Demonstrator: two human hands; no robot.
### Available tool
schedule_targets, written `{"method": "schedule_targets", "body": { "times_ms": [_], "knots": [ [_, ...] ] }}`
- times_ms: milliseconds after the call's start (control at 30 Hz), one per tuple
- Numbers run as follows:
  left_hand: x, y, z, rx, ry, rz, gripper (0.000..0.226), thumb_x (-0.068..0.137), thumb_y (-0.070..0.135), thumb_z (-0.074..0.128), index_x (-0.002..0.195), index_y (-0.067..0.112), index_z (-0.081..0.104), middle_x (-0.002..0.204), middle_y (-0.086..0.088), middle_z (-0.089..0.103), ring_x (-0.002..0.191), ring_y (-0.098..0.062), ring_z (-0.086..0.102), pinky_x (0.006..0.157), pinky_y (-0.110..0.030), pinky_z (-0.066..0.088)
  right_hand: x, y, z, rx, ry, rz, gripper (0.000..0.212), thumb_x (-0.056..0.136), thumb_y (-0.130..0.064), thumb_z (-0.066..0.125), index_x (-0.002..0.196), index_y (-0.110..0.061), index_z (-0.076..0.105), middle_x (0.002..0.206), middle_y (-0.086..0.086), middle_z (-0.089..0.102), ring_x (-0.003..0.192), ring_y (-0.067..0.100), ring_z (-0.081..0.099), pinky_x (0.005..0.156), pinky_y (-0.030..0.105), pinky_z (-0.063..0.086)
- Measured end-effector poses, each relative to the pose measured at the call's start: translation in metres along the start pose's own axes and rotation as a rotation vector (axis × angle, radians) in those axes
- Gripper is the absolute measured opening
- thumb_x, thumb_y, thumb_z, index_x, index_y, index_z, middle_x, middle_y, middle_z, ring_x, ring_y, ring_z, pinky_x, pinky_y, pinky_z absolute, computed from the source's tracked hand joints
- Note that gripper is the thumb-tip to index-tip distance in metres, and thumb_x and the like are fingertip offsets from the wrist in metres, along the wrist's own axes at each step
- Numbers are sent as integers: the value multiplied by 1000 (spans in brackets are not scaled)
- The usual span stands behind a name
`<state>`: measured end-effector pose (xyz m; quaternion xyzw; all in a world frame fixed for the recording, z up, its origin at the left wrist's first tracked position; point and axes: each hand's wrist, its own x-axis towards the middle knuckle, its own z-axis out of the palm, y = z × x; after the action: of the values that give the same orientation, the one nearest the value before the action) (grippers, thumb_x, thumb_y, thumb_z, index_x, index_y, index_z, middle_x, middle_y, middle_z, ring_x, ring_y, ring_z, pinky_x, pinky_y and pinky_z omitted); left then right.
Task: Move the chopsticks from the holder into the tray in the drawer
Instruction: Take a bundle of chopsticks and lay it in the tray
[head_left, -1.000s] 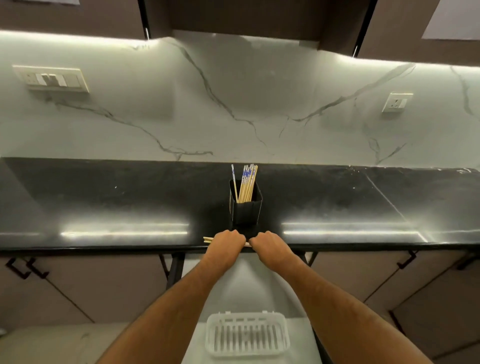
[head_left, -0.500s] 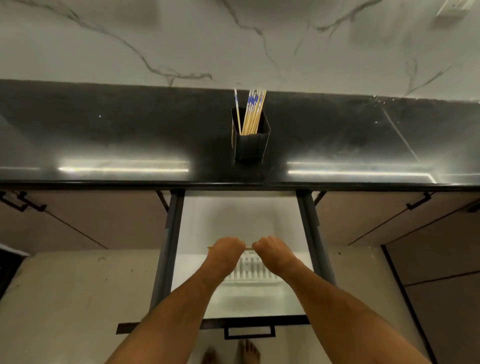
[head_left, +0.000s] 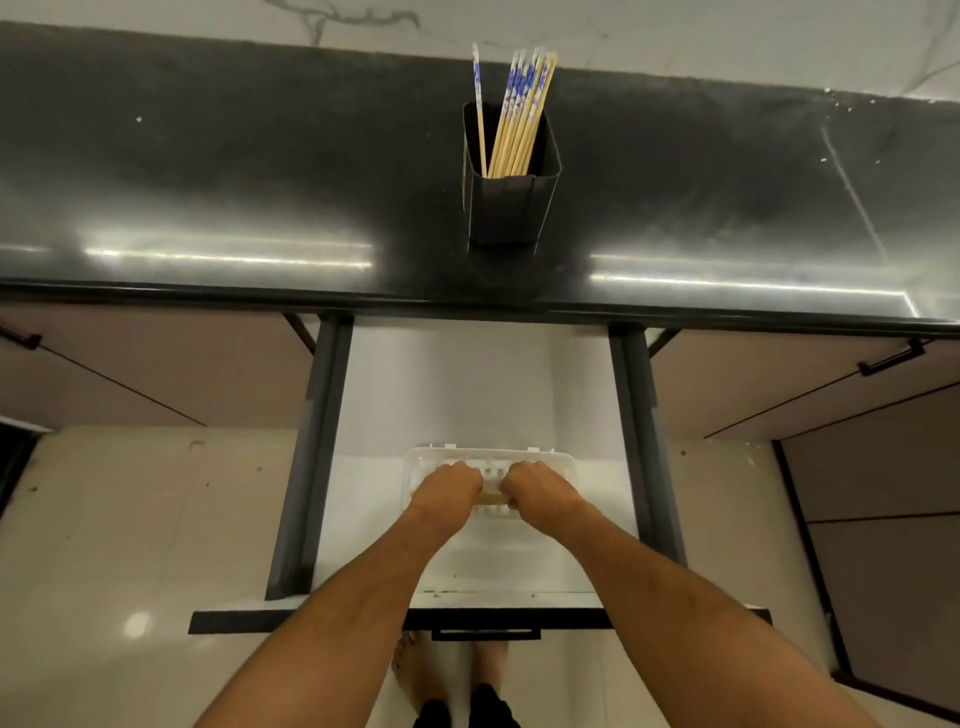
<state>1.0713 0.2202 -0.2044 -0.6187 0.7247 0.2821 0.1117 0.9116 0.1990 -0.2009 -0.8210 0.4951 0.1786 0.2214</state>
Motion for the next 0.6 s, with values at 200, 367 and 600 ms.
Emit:
{"method": "schedule_targets", "body": {
  "times_ms": [200, 367, 600],
  "knots": [
    [9, 1, -6, -54, -75, -80, 26, 99, 12, 55, 120, 8, 70, 121, -11, 70, 110, -27, 67, 97, -33, 52, 11, 1, 5, 0, -44, 23, 21, 93, -21, 66, 112, -15, 72, 113, 6, 71, 104, 25, 68, 94, 33, 52],
    [10, -1, -8, -53, -99, -54, 25, 95, 13, 61, 118, 12, 71, 120, -9, 70, 108, -26, 67, 96, -33, 52, 11, 2, 8, -46, -25, -5, 17, 93, -23, 65, 108, -19, 72, 108, 3, 72, 97, 22, 68, 91, 33, 54],
    [10, -5, -9, -75, -42, -56, 21, 94, 11, 64, 114, 10, 71, 117, -9, 71, 106, -25, 68, 95, -33, 54, 7, 7, 1, -170, 60, -22, 13, 87, -20, 68, 98, -22, 75, 98, 0, 73, 89, 23, 70, 78, 33, 53]
  ]
}}
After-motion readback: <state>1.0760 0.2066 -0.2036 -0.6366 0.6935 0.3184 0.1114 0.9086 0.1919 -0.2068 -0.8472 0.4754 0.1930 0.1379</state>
